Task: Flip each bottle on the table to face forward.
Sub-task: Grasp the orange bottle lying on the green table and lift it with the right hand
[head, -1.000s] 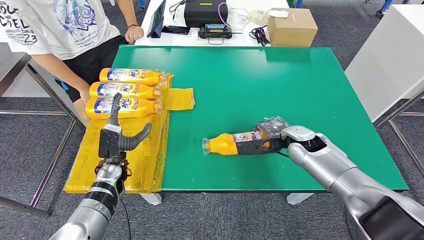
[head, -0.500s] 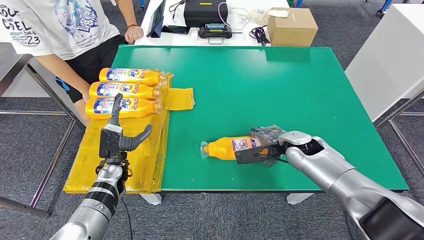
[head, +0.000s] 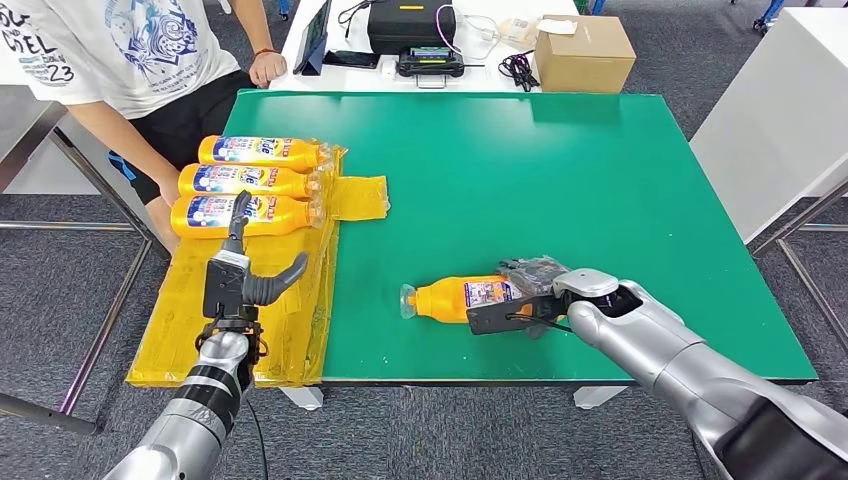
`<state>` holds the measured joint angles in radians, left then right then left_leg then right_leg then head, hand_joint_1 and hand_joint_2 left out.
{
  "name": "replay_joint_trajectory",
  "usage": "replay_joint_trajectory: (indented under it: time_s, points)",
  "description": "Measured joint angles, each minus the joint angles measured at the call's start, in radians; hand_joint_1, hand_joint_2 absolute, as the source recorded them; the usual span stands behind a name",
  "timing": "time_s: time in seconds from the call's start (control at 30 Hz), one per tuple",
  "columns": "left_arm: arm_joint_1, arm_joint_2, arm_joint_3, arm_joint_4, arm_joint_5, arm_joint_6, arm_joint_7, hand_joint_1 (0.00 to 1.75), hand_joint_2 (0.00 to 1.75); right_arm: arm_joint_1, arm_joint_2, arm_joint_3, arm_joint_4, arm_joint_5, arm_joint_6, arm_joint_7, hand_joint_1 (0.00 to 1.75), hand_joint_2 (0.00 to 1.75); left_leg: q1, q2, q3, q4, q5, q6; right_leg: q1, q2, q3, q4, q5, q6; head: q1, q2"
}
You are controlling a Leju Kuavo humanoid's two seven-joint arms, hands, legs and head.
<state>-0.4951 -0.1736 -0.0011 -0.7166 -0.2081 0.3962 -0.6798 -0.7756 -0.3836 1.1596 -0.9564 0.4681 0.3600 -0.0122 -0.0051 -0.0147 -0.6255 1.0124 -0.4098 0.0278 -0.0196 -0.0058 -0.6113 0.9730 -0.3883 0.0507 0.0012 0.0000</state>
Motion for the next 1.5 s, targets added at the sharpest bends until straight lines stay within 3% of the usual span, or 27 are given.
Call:
replay_joint_trajectory:
  time_s: [0.1, 0.13, 0.23, 0.27, 0.67, 0.77, 0.9, 1.07, 1.3, 1.5]
  points:
    - [0.000, -0.002, 0.000, 0.004, 0.000, 0.000, 0.000, 0.00, 1.75, 0.009, 0.005, 0.000, 0.006, 0.000, -0.008, 0.000, 0.00, 1.75, 0.000, 0.000, 0.000, 0.000, 0.000, 0.000, 0.000, 0.000, 0.000, 0.000, 0.000, 0.000, 0.000, 0.000]
    - [0.000, -0.003, 0.000, 0.005, -0.001, 0.000, 0.000, 0.00, 1.75, 0.011, 0.007, 0.001, 0.008, 0.000, -0.010, 0.000, 0.22, 1.75, 0.000, 0.000, 0.000, 0.000, 0.000, 0.000, 0.000, 0.000, 0.000, 0.000, 0.000, 0.000, 0.000, 0.000]
    - [0.000, -0.005, 0.000, 0.008, -0.002, 0.000, 0.000, 0.00, 1.75, 0.019, 0.014, 0.003, 0.016, 0.005, -0.018, 0.000, 1.52, 1.75, 0.000, 0.000, 0.000, 0.000, 0.000, 0.000, 0.000, 0.000, 0.000, 0.000, 0.000, 0.000, 0.000, 0.000]
    - [0.000, -0.006, 0.000, 0.009, -0.003, -0.001, 0.000, 0.00, 1.75, 0.021, 0.018, 0.004, 0.020, 0.009, -0.024, 0.000, 1.74, 1.75, 0.000, 0.000, 0.000, 0.000, 0.000, 0.000, 0.000, 0.000, 0.000, 0.000, 0.000, 0.000, 0.000, 0.000]
    - [0.002, -0.019, 0.000, 0.008, -0.004, -0.037, 0.000, 0.00, 1.75, 0.067, 0.092, -0.034, 0.089, 0.088, -0.176, -0.001, 1.75, 1.75, 0.000, 0.007, 0.003, 0.000, 0.000, 0.000, 0.000, 0.003, 0.000, 0.000, 0.000, 0.000, 0.000, 0.000]
    - [0.011, -0.022, 0.000, -0.007, 0.006, -0.062, 0.000, 0.00, 1.75, 0.102, 0.108, -0.075, 0.088, 0.115, -0.275, 0.012, 1.75, 1.75, 0.000, 0.006, 0.003, 0.000, 0.000, 0.000, 0.000, 0.004, 0.001, 0.000, 0.001, 0.000, 0.000, 0.000]
    - [0.040, -0.026, 0.002, -0.056, 0.015, -0.105, 0.003, 0.00, 1.75, 0.215, 0.147, -0.197, 0.030, 0.211, -0.460, 0.035, 1.75, 1.75, 0.001, 0.006, 0.002, 0.000, 0.000, 0.000, 0.001, 0.004, 0.001, 0.000, 0.000, 0.000, 0.000, 0.000]
    - [0.107, -0.048, 0.005, -0.168, 0.060, -0.205, 0.060, 0.00, 1.75, 0.436, 0.278, -0.464, -0.200, 0.408, -0.779, -0.010, 1.75, 1.75, 0.002, 0.004, -0.002, 0.000, -0.001, -0.001, 0.002, 0.003, -0.003, 0.000, -0.001, -0.001, 0.000, 0.000]
    - [0.159, -0.078, 0.001, -0.295, 0.233, -0.341, 0.157, 0.00, 1.75, 0.609, 0.416, -0.758, -0.438, 0.400, -1.001, -0.154, 1.75, 1.75, 0.001, 0.000, -0.005, 0.000, -0.002, -0.001, 0.001, 0.000, -0.005, 0.000, -0.002, -0.001, 0.000, 0.000]
    - [0.166, -0.086, -0.033, -0.329, 0.360, -0.426, 0.217, 0.00, 1.75, 0.683, 0.485, -0.903, -0.484, 0.365, -1.046, -0.255, 1.75, 1.75, 0.000, 0.001, -0.004, 0.000, -0.002, 0.000, 0.000, 0.001, -0.005, 0.000, -0.002, -0.001, 0.000, 0.000]
